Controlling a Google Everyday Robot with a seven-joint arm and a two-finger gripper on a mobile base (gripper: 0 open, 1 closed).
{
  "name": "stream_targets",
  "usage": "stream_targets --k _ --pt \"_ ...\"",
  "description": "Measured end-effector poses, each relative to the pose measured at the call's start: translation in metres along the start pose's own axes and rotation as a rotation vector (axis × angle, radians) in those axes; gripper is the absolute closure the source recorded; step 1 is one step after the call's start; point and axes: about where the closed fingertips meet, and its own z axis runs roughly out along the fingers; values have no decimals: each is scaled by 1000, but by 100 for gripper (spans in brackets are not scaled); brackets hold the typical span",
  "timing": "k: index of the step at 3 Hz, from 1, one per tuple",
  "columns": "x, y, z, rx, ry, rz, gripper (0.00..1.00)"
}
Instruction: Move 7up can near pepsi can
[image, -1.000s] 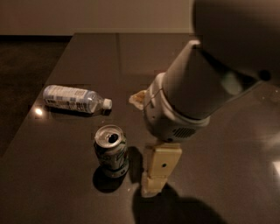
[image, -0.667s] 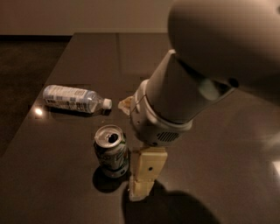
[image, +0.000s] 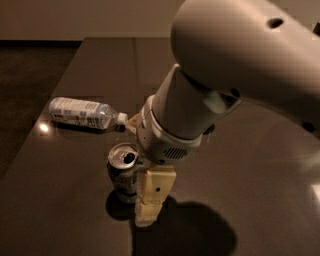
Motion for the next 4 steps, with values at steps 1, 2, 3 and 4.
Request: stream_targets --k 1,2,3,4 --pt "-4 -5 5 -26 -19 23 18" --pt "-3 -6 1 -44 -40 42 41" --pt "-1 -4 -11 -38 -73 64 64" --pt "13 -12 -38 8 -100 117 87"
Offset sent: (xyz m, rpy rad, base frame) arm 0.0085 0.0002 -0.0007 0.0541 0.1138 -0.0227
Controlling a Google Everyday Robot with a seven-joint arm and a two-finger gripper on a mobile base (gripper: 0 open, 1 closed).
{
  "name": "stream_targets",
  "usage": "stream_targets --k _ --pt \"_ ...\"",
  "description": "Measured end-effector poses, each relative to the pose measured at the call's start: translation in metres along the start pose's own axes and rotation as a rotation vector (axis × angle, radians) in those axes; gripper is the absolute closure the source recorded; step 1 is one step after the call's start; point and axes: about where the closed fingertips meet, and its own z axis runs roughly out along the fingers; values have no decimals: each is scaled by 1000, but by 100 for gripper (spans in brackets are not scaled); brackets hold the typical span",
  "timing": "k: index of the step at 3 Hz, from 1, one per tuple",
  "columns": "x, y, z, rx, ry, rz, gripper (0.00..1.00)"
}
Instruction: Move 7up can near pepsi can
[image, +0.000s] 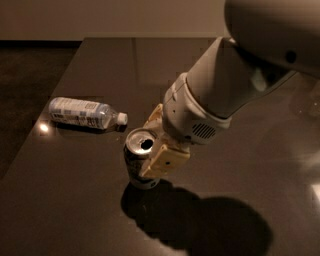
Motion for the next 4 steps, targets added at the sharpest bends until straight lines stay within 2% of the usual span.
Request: stream_targets --k 1,2,3,4 --pt "18 -22 -33 60 -4 70 100" --pt "39 -48 -59 104 -3 137 100" --pt "63 -65 -68 122 0 192 100" --pt "102 -82 -63 130 4 262 100"
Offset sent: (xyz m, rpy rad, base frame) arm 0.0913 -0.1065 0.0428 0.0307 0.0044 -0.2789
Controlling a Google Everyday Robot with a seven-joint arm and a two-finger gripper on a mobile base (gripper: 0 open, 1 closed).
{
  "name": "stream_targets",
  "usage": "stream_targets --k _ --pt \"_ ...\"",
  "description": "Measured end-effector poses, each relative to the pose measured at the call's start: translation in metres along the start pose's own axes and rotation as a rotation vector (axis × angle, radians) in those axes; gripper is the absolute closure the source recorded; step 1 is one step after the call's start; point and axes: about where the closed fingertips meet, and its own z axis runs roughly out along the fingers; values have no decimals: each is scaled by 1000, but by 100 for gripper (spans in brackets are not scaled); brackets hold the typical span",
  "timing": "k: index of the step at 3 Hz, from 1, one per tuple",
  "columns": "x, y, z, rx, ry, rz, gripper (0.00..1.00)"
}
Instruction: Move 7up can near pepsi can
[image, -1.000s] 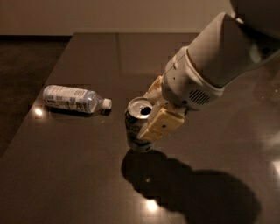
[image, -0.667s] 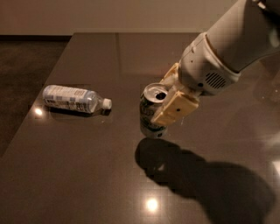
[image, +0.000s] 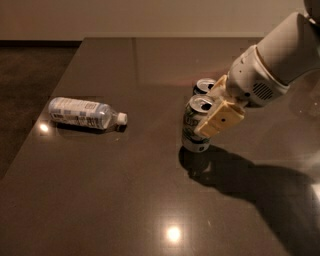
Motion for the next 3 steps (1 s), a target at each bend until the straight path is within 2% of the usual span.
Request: stream_targets --k 1,3 --pt "16 -11 2 11 -4 26 97" --pt "44 -27 -5 45 46 46 36"
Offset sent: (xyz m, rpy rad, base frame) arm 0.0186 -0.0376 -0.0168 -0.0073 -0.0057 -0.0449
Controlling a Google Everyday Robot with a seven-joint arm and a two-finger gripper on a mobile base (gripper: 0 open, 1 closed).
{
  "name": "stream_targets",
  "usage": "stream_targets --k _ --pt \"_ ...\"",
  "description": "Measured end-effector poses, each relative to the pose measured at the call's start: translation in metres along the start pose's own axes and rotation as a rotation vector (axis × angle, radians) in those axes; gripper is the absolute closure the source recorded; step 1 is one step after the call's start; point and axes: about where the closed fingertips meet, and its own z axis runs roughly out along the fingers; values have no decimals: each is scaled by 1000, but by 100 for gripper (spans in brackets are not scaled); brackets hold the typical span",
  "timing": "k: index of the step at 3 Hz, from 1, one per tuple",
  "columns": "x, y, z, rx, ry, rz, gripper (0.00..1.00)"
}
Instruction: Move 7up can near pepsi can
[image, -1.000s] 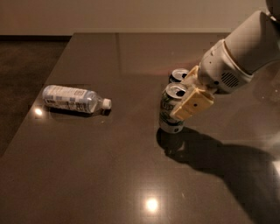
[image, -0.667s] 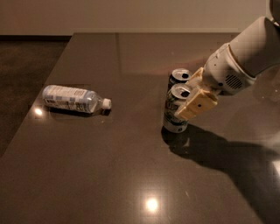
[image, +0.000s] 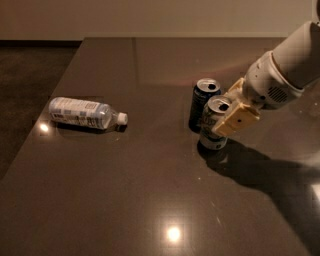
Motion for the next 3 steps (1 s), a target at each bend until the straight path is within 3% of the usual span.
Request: stream_targets --k 1,2,3 --pt "14 -3 1 10 11 30 12" --pt "13 -2 1 9 11 27 0" --pt "13 -2 1 9 11 27 0"
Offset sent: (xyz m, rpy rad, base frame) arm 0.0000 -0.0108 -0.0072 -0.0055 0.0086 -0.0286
